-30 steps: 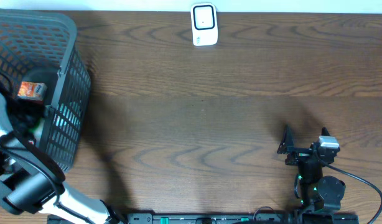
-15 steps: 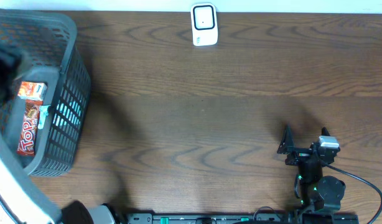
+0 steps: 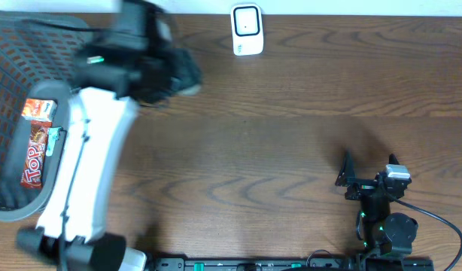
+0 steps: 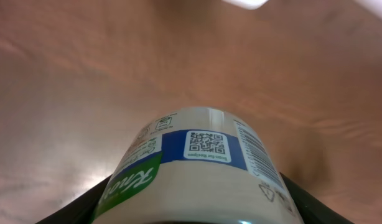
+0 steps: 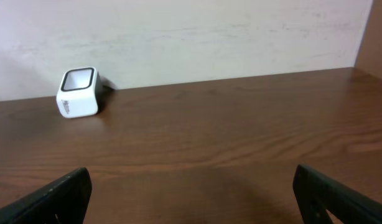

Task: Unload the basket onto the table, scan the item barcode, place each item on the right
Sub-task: 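Grasp the green-lidded jar with the left gripper and lift it out, then place the jar on the table center and open the left gripper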

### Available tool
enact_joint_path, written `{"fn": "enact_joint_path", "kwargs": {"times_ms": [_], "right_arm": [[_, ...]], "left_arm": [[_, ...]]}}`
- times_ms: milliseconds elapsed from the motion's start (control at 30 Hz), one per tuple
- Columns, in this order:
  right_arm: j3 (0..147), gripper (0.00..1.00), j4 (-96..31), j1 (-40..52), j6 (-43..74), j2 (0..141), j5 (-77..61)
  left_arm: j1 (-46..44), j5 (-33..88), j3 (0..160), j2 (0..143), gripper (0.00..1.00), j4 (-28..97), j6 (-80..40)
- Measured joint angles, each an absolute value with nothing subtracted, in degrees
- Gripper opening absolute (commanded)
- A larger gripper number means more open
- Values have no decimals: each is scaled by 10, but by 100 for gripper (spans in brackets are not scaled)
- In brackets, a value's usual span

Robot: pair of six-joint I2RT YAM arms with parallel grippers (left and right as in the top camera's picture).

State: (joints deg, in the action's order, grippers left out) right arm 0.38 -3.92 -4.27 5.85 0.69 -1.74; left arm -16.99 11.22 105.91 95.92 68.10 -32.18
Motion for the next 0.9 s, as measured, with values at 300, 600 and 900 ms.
{"fn": "enact_joint_path", "kwargs": {"times_ms": [300,600,900], "right_arm": [[4,99,-39,-43,58,7,-17],[4,99,-39,-43,58,7,-17],[4,99,-39,-43,58,7,-17]], "left_arm": [[-255,55,997,1114,61,660,-608],[-313,51,984,1253,66,598,-855],[-331,48,983,1258,98,591,-899]]}}
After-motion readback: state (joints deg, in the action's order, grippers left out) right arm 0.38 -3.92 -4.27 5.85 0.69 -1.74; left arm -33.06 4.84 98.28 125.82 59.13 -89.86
